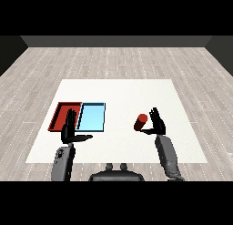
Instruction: Pick the red can and put it in the red box
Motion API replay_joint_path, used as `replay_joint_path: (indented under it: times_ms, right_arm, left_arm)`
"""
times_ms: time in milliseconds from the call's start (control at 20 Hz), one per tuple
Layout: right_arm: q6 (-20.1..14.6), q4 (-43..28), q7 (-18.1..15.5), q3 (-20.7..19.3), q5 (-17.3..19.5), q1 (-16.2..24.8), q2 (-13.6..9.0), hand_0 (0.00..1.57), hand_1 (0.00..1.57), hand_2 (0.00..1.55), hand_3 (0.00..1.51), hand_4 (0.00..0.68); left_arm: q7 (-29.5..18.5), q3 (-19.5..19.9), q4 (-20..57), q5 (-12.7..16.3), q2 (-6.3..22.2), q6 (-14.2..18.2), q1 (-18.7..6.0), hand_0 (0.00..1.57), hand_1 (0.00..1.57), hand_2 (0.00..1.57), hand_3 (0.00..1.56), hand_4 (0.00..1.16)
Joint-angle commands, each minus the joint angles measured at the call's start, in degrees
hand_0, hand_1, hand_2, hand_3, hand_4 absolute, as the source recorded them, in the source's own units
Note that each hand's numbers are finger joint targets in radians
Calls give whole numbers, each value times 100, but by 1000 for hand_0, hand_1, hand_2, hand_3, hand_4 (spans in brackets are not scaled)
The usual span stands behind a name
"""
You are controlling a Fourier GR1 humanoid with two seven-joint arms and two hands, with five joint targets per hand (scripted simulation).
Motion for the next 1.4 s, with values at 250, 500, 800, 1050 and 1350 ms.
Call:
replay_joint_path:
  times_ms: [250, 500, 800, 1050, 1350]
  right_arm:
    - [-204, -38, 163, 118, -172, -121, 150, 0, 0, 0, 0, 0]
    - [-248, 572, -277, 151, -70, -246, 222, 0, 0, 0, 0, 0]
    - [-222, 1178, -532, 61, -72, -623, 117, 0, 0, 0, 0, 0]
    - [-215, 843, 221, -7, -325, -879, -61, 0, 0, 0, 0, 0]
    - [-457, 644, 144, 274, -178, -664, 256, 0, 0, 0, 0, 0]
  left_arm:
    - [-304, 60, 75, 45, 70, -195, 248, 0, 0, 0, 0, 0]
    - [-229, -210, 17, -244, -185, 164, 179, 0, 0, 0, 0, 0]
    - [164, -163, -703, 2, -51, -20, 549, 0, 0, 0, 0, 0]
    - [146, 48, -470, 120, 39, -28, 253, 0, 0, 0, 0, 0]
    - [206, 145, -189, 199, 63, -52, -16, 0, 0, 0, 0, 0]
